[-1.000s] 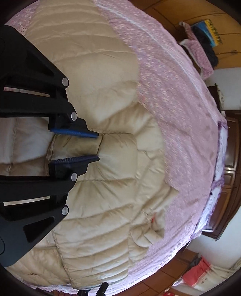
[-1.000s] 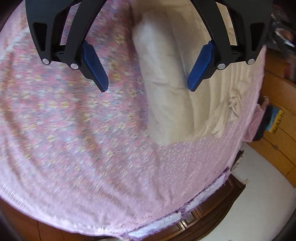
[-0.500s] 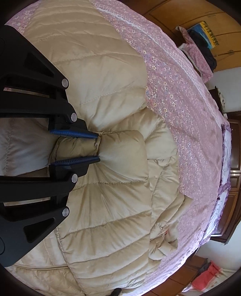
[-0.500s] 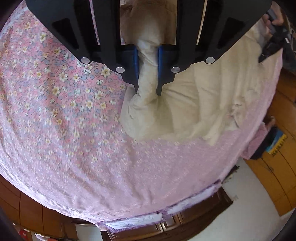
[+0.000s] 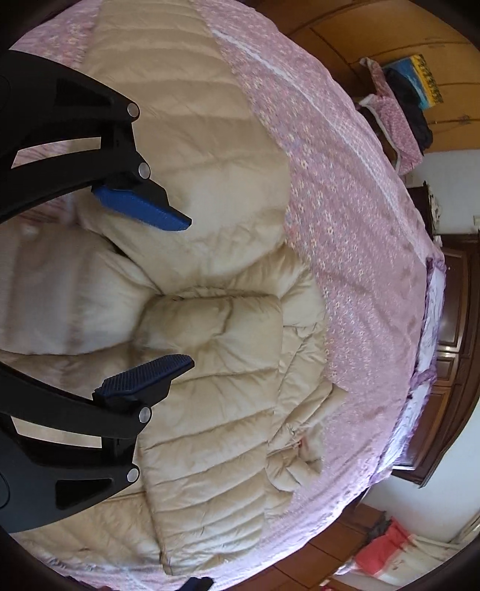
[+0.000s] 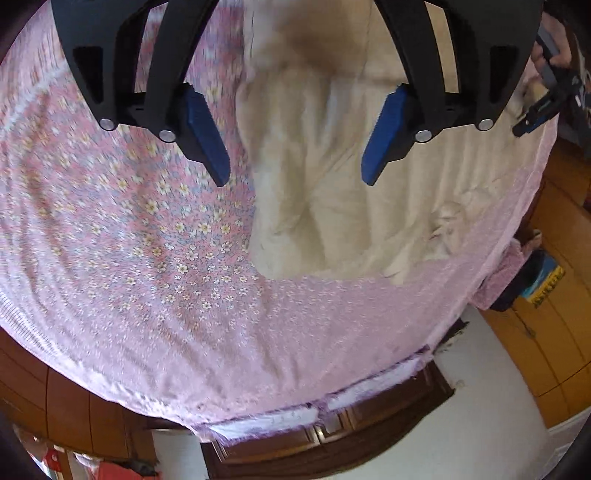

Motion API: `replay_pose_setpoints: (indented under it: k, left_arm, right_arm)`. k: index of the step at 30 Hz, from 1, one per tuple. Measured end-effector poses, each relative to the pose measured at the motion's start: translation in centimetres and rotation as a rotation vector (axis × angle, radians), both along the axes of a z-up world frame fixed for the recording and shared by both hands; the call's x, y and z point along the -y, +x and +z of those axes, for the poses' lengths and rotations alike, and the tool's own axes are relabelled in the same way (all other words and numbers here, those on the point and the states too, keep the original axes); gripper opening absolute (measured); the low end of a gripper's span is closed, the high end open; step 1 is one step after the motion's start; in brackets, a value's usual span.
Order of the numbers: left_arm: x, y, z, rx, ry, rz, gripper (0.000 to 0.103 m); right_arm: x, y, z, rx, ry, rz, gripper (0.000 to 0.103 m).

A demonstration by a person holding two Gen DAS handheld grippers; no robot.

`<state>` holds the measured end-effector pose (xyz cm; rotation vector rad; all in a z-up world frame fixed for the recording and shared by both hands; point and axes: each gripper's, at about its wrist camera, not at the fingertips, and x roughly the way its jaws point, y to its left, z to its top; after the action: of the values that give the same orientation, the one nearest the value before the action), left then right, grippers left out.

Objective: Fold large clothes
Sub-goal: 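Grasp the jacket side panel edge with the left gripper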

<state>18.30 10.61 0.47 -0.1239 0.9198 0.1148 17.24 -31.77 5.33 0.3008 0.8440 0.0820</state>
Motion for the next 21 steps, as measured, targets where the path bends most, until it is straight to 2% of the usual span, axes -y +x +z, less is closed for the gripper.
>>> replay_pose_setpoints:
  k: [5,9,13,21]
  left_arm:
    - [-1.7,-3.5,1.0,0.021,-0.013,0.057,0.071]
    - [-4.1,-6.6,0.9,0.029,-0.047,0.114,0.072]
    - [-6.9,-9.4,0.5,0.024,-0.060,0.185,0.072]
    - [-12.8,-12.8,-1.3,0.011,-0.099,0.334,0.072]
  right_arm:
    - [-2.0,-3.9,1.6,0.033,-0.021,0.048,0.077]
    - [-3.7,-6.7,2.1,0.063,-0.078,0.025,0.078]
    - [-5.5,-8.6,1.3,0.033,-0.096,0.054,0.079]
    - [-8.4,-11.4,-0.9,-0.036,-0.052,0.087,0.082]
